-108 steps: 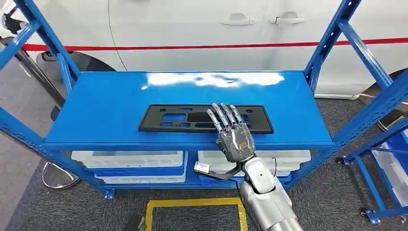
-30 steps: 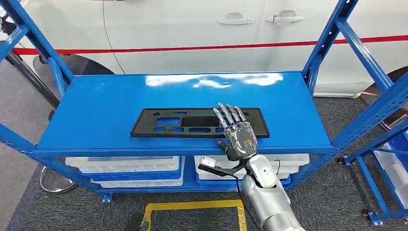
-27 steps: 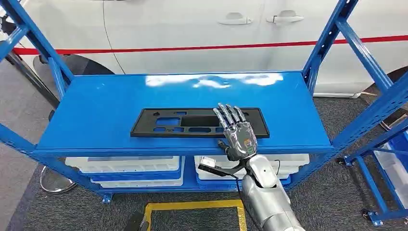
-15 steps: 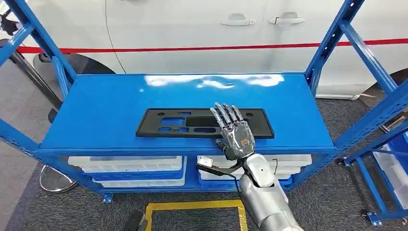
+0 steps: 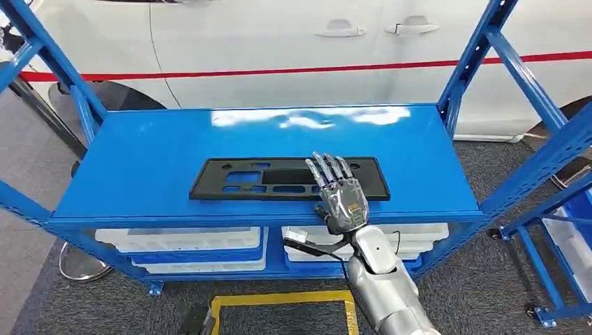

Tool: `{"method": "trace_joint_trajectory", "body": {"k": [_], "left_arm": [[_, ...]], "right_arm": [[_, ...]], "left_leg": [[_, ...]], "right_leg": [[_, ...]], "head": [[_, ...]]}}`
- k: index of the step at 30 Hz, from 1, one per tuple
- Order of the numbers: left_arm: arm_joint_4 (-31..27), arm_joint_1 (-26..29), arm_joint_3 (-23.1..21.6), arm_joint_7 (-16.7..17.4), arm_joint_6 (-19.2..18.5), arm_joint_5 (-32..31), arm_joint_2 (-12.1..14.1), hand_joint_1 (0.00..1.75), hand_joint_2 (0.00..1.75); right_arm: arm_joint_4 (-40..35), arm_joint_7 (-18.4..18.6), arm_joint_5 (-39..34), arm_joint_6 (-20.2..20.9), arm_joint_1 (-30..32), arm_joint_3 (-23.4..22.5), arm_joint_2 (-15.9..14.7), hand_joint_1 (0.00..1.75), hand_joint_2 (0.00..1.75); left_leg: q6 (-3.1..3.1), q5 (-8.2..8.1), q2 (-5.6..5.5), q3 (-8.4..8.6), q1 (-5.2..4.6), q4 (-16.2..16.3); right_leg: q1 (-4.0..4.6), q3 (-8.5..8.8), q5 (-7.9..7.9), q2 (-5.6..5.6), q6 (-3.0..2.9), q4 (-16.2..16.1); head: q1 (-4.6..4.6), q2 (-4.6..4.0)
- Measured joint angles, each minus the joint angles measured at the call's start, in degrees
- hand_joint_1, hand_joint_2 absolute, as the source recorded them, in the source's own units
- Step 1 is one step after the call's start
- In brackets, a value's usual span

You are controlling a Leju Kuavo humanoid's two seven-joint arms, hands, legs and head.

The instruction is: Take the parts from the cabinet and place them on the table.

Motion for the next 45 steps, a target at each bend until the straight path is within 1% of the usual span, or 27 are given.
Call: {"method": "trace_joint_trajectory", "body": {"k": [3, 4, 5, 6, 8, 9, 13, 15, 16, 18, 19, 20, 21, 23, 24, 25, 28, 30, 31, 33, 35, 37, 39, 40, 43, 44, 45], "left_arm": [[0.0, 0.0, 0.0, 0.0, 0.0, 0.0, 0.0, 0.00, 0.00], [0.0, 0.1, 0.0, 0.0, 0.0, 0.0, 0.0, 0.00, 0.00], [0.0, 0.2, 0.0, 0.0, 0.0, 0.0, 0.0, 0.00, 0.00], [0.0, 0.2, 0.0, 0.0, 0.0, 0.0, 0.0, 0.00, 0.00], [0.0, 0.1, 0.0, 0.0, 0.0, 0.1, 0.1, 0.00, 0.00], [0.0, 0.0, 0.0, -0.1, 0.0, 0.1, 0.1, 0.00, 0.00], [0.0, 0.1, 0.0, -0.3, -0.3, 0.2, 0.2, 0.00, 0.00], [0.0, 0.1, -0.1, -0.7, -0.6, 0.2, 0.1, 0.00, 0.00], [0.0, 0.0, -0.2, -0.8, -0.7, 0.2, 0.1, 0.00, 0.00], [0.0, 0.0, -0.3, -0.9, -0.9, 0.2, 0.1, 0.00, 0.00], [0.0, 0.1, -0.3, -1.1, -1.1, 0.1, 0.1, 0.00, 0.00], [0.0, 0.2, -0.4, -1.2, -1.3, 0.1, 0.1, 0.00, 0.00], [0.0, 0.3, -0.5, -1.4, -1.7, 0.0, 0.1, 0.00, 0.00], [0.0, 0.4, -0.9, -1.7, -2.2, -0.1, 0.1, 0.00, 0.00], [0.0, 0.4, -1.0, -1.9, -2.3, -0.2, 0.1, 0.00, 0.00], [0.0, 0.3, -1.0, -1.9, -2.3, -0.2, 0.1, 0.00, 0.00], [0.0, 0.5, -1.3, -2.1, -2.3, -0.2, 0.1, 0.00, 0.00], [0.0, 0.6, -1.3, -2.2, -2.3, 0.0, 0.2, 0.00, 0.00], [0.0, 0.5, -1.4, -2.3, -2.3, 0.0, 0.2, 0.00, 0.00], [0.0, 0.7, -1.4, -2.3, -2.4, 0.0, 0.2, 0.00, 0.00], [0.0, 1.2, -1.4, -2.3, -2.4, 0.0, 0.2, 0.00, 0.00], [0.0, 1.5, -1.4, -2.3, -2.4, 0.0, 0.2, 0.00, 0.00], [0.0, 1.5, -1.4, -2.3, -2.4, 0.2, 0.3, 0.00, 0.00], [0.0, 1.5, -1.4, -2.3, -2.4, 0.5, 0.6, 0.00, 0.00], [0.0, 1.6, -1.4, -1.7, -1.9, 1.3, 0.6, 0.00, 0.00], [0.0, 1.4, -1.4, -1.6, -1.7, 1.3, 0.6, 0.00, 0.00], [0.0, 1.1, -1.4, -1.5, -1.5, 1.4, 0.6, 0.00, 0.00]], "right_arm": [[0.6, 0.1, 0.0, 0.0, 0.0, 1.0, -0.1, 0.00, 1.75], [0.9, 0.2, 0.0, 0.0, 0.0, 1.2, -0.1, 0.00, 1.75], [1.1, 0.2, 0.0, 0.0, 0.0, 1.4, -0.2, 0.00, 1.75], [1.3, 0.3, -0.1, 0.0, 0.0, 1.6, -0.2, 0.00, 1.75], [1.6, 0.7, -0.1, 0.0, -0.1, 2.1, -0.2, 0.00, 1.75], [1.6, 0.9, -0.1, 0.0, -0.2, 2.4, -0.2, 0.00, 1.75], [2.0, 1.5, -0.7, 0.0, -0.4, 3.2, -0.5, 0.00, 1.75], [2.0, 1.5, -1.2, 0.0, -0.6, 3.5, -0.7, 0.00, 1.75], [2.0, 1.5, -1.4, 0.0, -0.8, 3.6, -0.7, 0.00, 1.75], [2.2, 1.5, -1.4, 0.0, -0.7, 3.6, -1.0, 0.00, 1.75], [2.3, 1.5, -1.4, 0.0, -0.6, 3.6, -1.2, 0.00, 1.75], [2.4, 1.5, -1.5, 0.0, -0.5, 3.7, -1.2, 0.00, 1.75], [2.5, 1.5, -1.7, 0.0, -0.5, 3.7, -1.4, 0.00, 1.75], [2.5, 1.4, -2.1, 0.0, -0.6, 3.8, -1.4, 0.00, 1.75], [2.5, 1.4, -2.2, 0.0, -0.7, 3.8, -1.4, 0.00, 1.75], [2.5, 1.4, -2.2, 0.0, -0.8, 3.8, -1.4, 0.00, 1.75], [2.5, 1.3, -2.3, 0.0, -0.6, 4.0, -1.5, 0.00, 1.75], [2.3, 1.0, -2.4, 0.0, -0.6, 4.0, -1.4, 0.00, 1.75], [2.3, 1.0, -2.4, 0.0, -0.7, 4.0, -1.4, 0.00, 1.75], [2.3, 0.8, -2.4, 0.0, -0.7, 4.0, -1.4, 0.00, 1.75], [2.4, 0.7, -2.5, 0.0, -0.4, 4.0, -1.4, 0.00, 1.75], [2.4, 0.6, -2.5, 0.0, -0.4, 4.0, -1.4, 0.00, 1.75], [2.4, 0.6, -2.5, 0.0, -0.4, 4.0, -1.4, 0.00, 1.75], [2.7, 0.6, -2.6, 0.0, -0.4, 4.0, -1.5, 0.00, 1.75], [2.5, 0.6, -2.5, -0.2, -0.3, 4.0, -1.3, 0.00, 1.75], [2.3, 0.5, -2.5, -0.2, -0.4, 4.0, -1.2, 0.00, 1.75], [1.8, 0.5, -2.5, -0.2, -0.5, 4.0, -1.0, 0.00, 1.75]], "left_leg": [[-0.76, -6.30, 0.01, -6.05, 0.26, 13.0], [-0.84, -6.90, 0.01, -7.72, 0.29, 16.3], [-0.79, -6.06, 0.01, -7.87, 0.29, 16.2], [-0.65, -4.08, 0.01, -6.78, 0.29, 13.6], [0.05, 1.35, 0.01, -1.84, 0.22, 3.3], [0.60, 2.41, 0.03, 0.07, 0.08, -1.3], [1.34, 1.91, -0.12, 0.49, -0.46, -2.0], [2.16, 2.67, 0.03, 1.20, 0.16, -3.4], [2.59, 2.73, 0.11, 1.16, 0.22, -3.5], [2.72, 2.71, 0.11, 1.11, 0.16, -3.5], [2.82, 2.51, 0.09, 1.06, 0.15, -3.4], [2.78, 2.35, 0.05, 1.08, 0.15, -3.4], [2.72, 1.91, -0.05, 1.17, 0.17, -3.3], [2.33, 1.24, -0.15, 1.61, 0.27, -2.8], [1.95, 0.79, -0.12, 1.72, 0.25, -2.4], [1.52, 0.35, -0.12, 1.36, -0.11, -1.9], [0.51, -0.46, -0.11, 1.81, -0.04, -2.0], [-0.16, -0.85, 0.04, 2.19, 0.15, -1.3], [-0.38, -1.53, 0.05, 1.06, 0.16, 1.4], [-0.73, -4.05, 0.05, -4.97, 0.29, 10.8], [-0.80, -3.78, 0.05, -10.46, 0.29, 16.8], [-0.19, 2.89, 0.02, -11.13, 0.21, 12.0], [1.46, 10.98, -0.23, -8.58, -0.44, 1.0], [2.19, 10.14, -0.46, -8.23, -0.80, 2.9], [2.91, 9.17, -0.30, -7.69, -2.21, 2.2], [3.30, 8.90, -0.22, -7.03, -2.19, 1.6], [4.09, 7.70, -0.10, -4.34, -0.83, -1.5]], "right_leg": [[0.08, -0.07, -0.04, -0.11, -0.37, 0.0], [0.10, -0.08, -0.07, -0.11, -0.41, 0.1], [0.10, -0.04, -0.08, -0.08, -0.41, 0.1], [0.10, 0.02, -0.10, -0.01, -0.39, 0.1], [0.15, 0.33, -0.21, 0.10, -0.24, 0.1], [0.12, 0.37, -0.25, 0.08, -0.16, 0.1], [0.23, 0.26, -0.16, 0.01, 1.12, -0.2], [0.40, 0.02, -1.20, -0.03, 1.80, 1.0], [0.34, -1.23, -3.06, 0.00, 1.85, 3.6], [0.23, -5.71, -7.59, 0.00, 2.11, 13.0], [0.14, -7.54, -8.55, -0.01, 2.26, 16.4], [0.04, -8.23, -8.12, -0.01, 2.34, 17.5], [-0.08, -7.61, -6.25, -0.04, 2.41, 15.7], [-0.29, -2.89, -0.90, -0.06, 2.39, 6.4], [-0.42, -0.52, 0.38, -0.06, 2.31, 1.7], [-0.20, -0.11, -1.25, -0.06, 2.07, 0.9], [0.20, 0.00, -1.92, 0.04, 0.75, 0.9], [-0.29, 1.35, -2.23, 0.22, 0.15, 0.4], [-0.30, 2.23, -2.74, 0.19, -0.37, 0.2], [-0.18, 3.65, -3.92, 0.01, -0.57, 0.1], [-0.02, 5.18, -5.31, 0.12, -0.59, 0.1], [0.21, 7.44, -6.99, 0.42, -0.55, 0.0], [0.41, 10.22, -8.87, 0.78, -0.30, -0.2], [0.07, 10.19, -9.44, 0.48, -0.05, -0.5], [-0.90, 11.14, -9.99, 1.03, 1.36, -1.7], [-0.75, 12.12, -10.14, 1.01, 1.61, -2.9], [-0.79, 13.58, -10.85, 0.93, 1.57, -3.8]], "head": [[0.00, 0.00], [0.00, 0.00], [0.00, 0.00], [-0.02, 0.00], [-0.02, 0.00], [0.00, 0.00], [0.02, 0.00], [0.02, 0.00], [0.07, 0.00], [0.02, 0.00], [0.04, 0.00], [0.02, 0.00], [0.04, 0.00], [0.04, 0.00], [0.06, 0.00], [0.04, 0.00], [0.00, 0.00], [0.00, 0.00], [-0.04, 0.00], [-0.02, 0.00], [-0.02, 0.00], [-0.02, 0.00], [0.02, 0.00], [0.20, -0.02], [0.00, 0.00], [0.02, 0.00], [-0.07, 0.02]]}}
